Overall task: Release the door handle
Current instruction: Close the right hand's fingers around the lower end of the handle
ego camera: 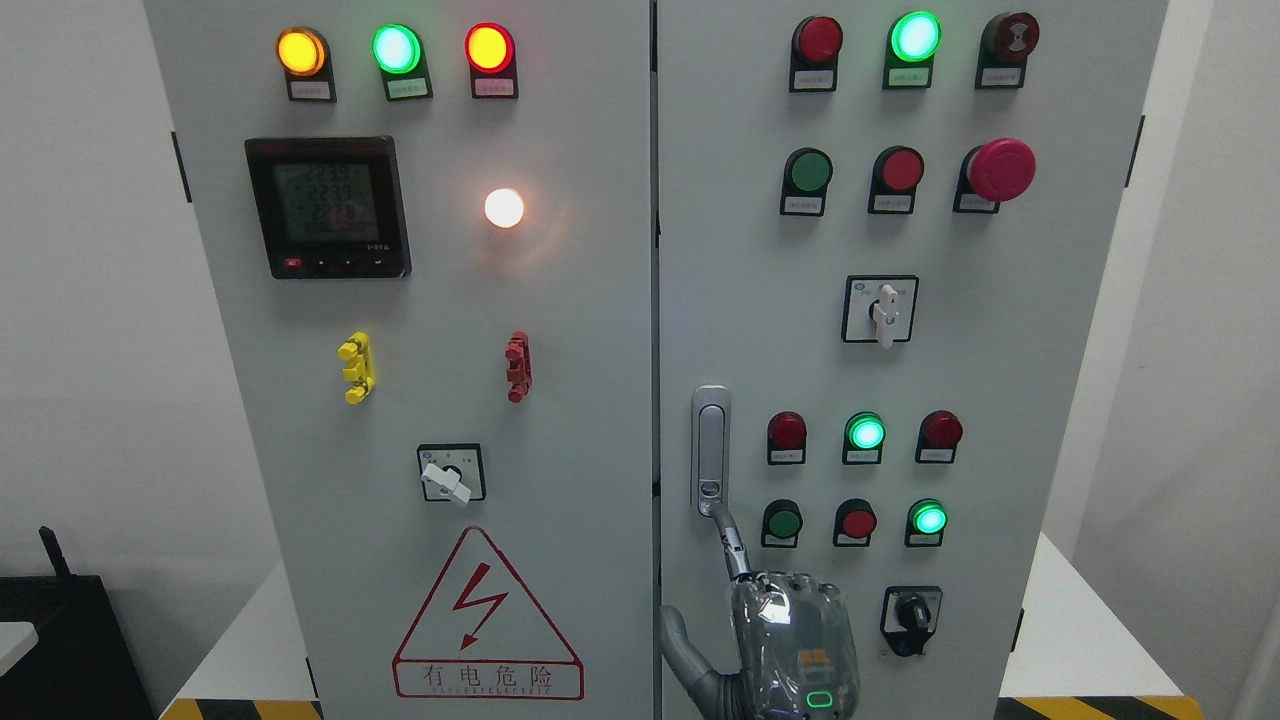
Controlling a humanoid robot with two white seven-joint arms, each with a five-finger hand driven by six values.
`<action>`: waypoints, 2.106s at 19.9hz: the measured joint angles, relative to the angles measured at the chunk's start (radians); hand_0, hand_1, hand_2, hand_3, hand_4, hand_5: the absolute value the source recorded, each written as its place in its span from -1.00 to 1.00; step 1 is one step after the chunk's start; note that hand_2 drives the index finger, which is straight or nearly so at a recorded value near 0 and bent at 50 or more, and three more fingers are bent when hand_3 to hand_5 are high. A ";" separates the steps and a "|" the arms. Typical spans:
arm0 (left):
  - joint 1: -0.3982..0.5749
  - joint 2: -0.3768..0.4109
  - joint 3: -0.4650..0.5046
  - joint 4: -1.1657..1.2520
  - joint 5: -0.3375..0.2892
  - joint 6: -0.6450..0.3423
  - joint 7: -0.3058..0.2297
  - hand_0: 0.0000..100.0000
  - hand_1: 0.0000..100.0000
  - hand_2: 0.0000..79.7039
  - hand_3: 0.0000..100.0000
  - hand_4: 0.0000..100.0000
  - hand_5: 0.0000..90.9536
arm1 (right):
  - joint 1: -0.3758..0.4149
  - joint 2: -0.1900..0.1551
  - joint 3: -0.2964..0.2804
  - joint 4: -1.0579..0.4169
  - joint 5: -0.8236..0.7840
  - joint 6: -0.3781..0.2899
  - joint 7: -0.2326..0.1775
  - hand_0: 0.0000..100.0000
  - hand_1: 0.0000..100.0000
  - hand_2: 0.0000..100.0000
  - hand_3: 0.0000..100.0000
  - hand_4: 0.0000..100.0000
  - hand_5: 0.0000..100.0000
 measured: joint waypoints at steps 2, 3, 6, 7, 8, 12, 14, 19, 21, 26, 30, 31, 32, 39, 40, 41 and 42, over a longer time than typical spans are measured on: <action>0.000 0.000 0.000 0.000 0.000 0.000 0.000 -0.76 -0.22 -1.00 -1.00 -1.00 -1.00 | -0.001 0.000 -0.002 0.003 0.000 0.000 0.000 -0.27 -0.64 -1.00 1.00 1.00 1.00; 0.000 0.000 0.000 0.000 0.000 0.000 0.000 -0.76 -0.22 -1.00 -1.00 -1.00 -1.00 | -0.001 0.000 -0.002 0.004 0.000 -0.001 0.000 -0.27 -0.64 -1.00 1.00 1.00 1.00; 0.000 0.000 0.000 0.000 0.000 0.000 0.000 -0.76 -0.22 -1.00 -1.00 -1.00 -1.00 | -0.001 0.001 -0.004 0.007 0.001 0.001 0.000 -0.27 -0.64 -1.00 1.00 1.00 1.00; 0.000 0.000 0.000 0.000 0.000 0.000 0.000 -0.76 -0.22 -1.00 -1.00 -1.00 -1.00 | 0.000 0.001 -0.004 0.008 0.001 0.001 0.000 -0.27 -0.64 -1.00 1.00 1.00 1.00; 0.000 0.000 0.000 0.000 0.000 0.000 0.000 -0.76 -0.22 -1.00 -1.00 -1.00 -1.00 | 0.001 0.002 -0.005 0.009 0.001 0.002 0.000 -0.27 -0.64 -1.00 1.00 1.00 1.00; 0.000 0.000 0.000 0.000 0.000 0.000 0.000 -0.76 -0.22 -1.00 -1.00 -1.00 -1.00 | 0.006 0.002 -0.005 0.011 0.001 0.005 0.000 -0.27 -0.64 -1.00 1.00 1.00 1.00; 0.000 0.000 0.000 0.000 0.000 0.000 0.000 -0.76 -0.22 -1.00 -1.00 -1.00 -1.00 | 0.007 0.002 -0.006 0.012 0.001 0.006 0.000 -0.27 -0.64 -1.00 1.00 1.00 1.00; 0.000 0.000 0.000 0.000 0.000 0.000 0.000 -0.76 -0.22 -1.00 -1.00 -1.00 -1.00 | 0.007 0.002 -0.007 0.013 0.001 0.008 0.018 -0.27 -0.64 -1.00 1.00 1.00 1.00; 0.000 0.000 0.000 0.000 0.000 0.000 0.000 -0.76 -0.22 -1.00 -1.00 -1.00 -1.00 | 0.006 0.002 -0.007 0.013 0.001 0.009 0.024 -0.27 -0.65 -1.00 1.00 1.00 1.00; 0.000 0.000 0.000 0.000 0.000 0.000 0.000 -0.76 -0.22 -1.00 -1.00 -1.00 -1.00 | -0.001 0.002 -0.007 0.015 0.001 0.009 0.030 -0.27 -0.65 -1.00 1.00 1.00 1.00; 0.000 0.000 0.000 0.000 0.000 0.000 0.000 -0.76 -0.22 -1.00 -1.00 -1.00 -1.00 | -0.011 0.001 -0.009 0.014 0.001 0.009 0.031 -0.27 -0.65 -1.00 1.00 1.00 1.00; 0.000 0.000 0.000 0.000 0.000 0.000 0.000 -0.76 -0.22 -1.00 -1.00 -1.00 -1.00 | -0.013 0.001 -0.009 0.014 0.000 0.009 0.031 -0.27 -0.65 -1.00 1.00 1.00 1.00; 0.000 0.000 0.000 0.000 0.000 0.000 0.000 -0.76 -0.22 -1.00 -1.00 -1.00 -1.00 | -0.014 0.001 -0.009 0.013 0.000 0.009 0.032 -0.27 -0.65 -1.00 1.00 1.00 1.00; 0.000 0.000 0.000 0.000 0.000 0.000 0.000 -0.76 -0.22 -1.00 -1.00 -1.00 -1.00 | 0.000 0.001 -0.010 0.001 -0.002 0.009 0.034 -0.26 -0.65 -1.00 1.00 1.00 1.00; 0.000 0.000 0.000 0.000 0.000 0.000 0.000 -0.76 -0.22 -1.00 -1.00 -1.00 -1.00 | 0.005 0.001 -0.010 -0.001 -0.002 0.007 0.032 -0.26 -0.66 -1.00 1.00 1.00 1.00; 0.000 0.000 0.000 0.000 0.000 0.000 0.000 -0.76 -0.22 -1.00 -1.00 -1.00 -1.00 | 0.009 0.001 -0.010 -0.003 -0.002 0.006 0.031 -0.26 -0.66 -1.00 1.00 1.00 1.00; 0.000 0.000 0.000 0.000 0.000 0.000 0.000 -0.76 -0.22 -1.00 -1.00 -1.00 -1.00 | 0.013 0.001 -0.010 -0.005 -0.003 0.006 0.031 -0.26 -0.66 -1.00 1.00 1.00 1.00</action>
